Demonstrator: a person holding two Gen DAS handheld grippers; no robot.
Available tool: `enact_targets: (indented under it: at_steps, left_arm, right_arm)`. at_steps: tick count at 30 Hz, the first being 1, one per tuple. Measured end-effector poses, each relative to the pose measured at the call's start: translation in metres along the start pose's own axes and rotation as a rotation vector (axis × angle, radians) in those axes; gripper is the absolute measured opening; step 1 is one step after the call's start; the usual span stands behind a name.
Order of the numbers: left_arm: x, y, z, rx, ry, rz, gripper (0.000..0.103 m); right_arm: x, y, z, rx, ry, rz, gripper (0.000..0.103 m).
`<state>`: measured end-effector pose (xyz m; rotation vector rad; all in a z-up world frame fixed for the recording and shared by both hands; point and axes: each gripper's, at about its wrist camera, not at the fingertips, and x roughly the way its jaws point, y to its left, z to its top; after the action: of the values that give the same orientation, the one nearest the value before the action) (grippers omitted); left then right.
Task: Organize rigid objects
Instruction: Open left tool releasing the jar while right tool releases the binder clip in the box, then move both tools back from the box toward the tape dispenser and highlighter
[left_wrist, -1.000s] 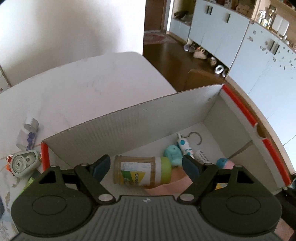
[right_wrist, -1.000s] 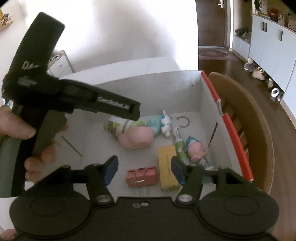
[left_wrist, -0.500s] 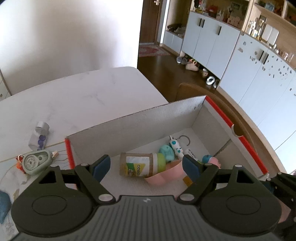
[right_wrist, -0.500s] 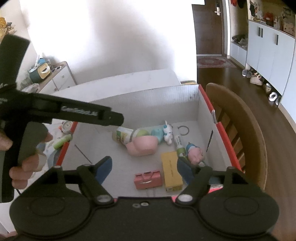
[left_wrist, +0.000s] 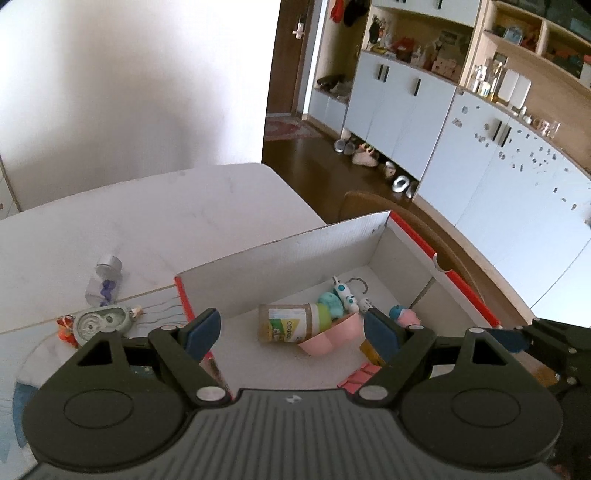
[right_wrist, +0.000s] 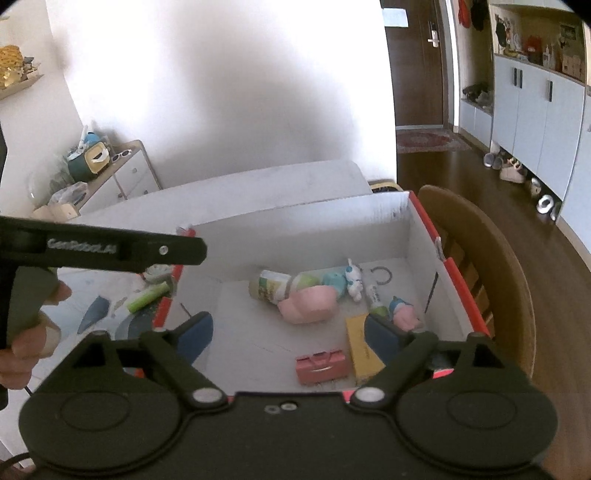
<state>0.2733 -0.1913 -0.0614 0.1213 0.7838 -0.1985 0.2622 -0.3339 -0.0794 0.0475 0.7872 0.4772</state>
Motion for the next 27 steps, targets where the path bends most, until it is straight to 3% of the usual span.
enact_targets:
  at_steps: [13,27]
  left_arm:
    - [-0.044,0.045,-0.022,0.006,-0.032,-0.026,0.087]
    - [-0.079,0.111,-0.051,0.048,-0.048,-0.034,0.087]
  right_arm:
    - [-0.017,0.048,-0.005,0.016,-0.075,0.003,0.102]
    - [-0.005,0.114,-0.011,0.011,-0.116,0.016,0.103]
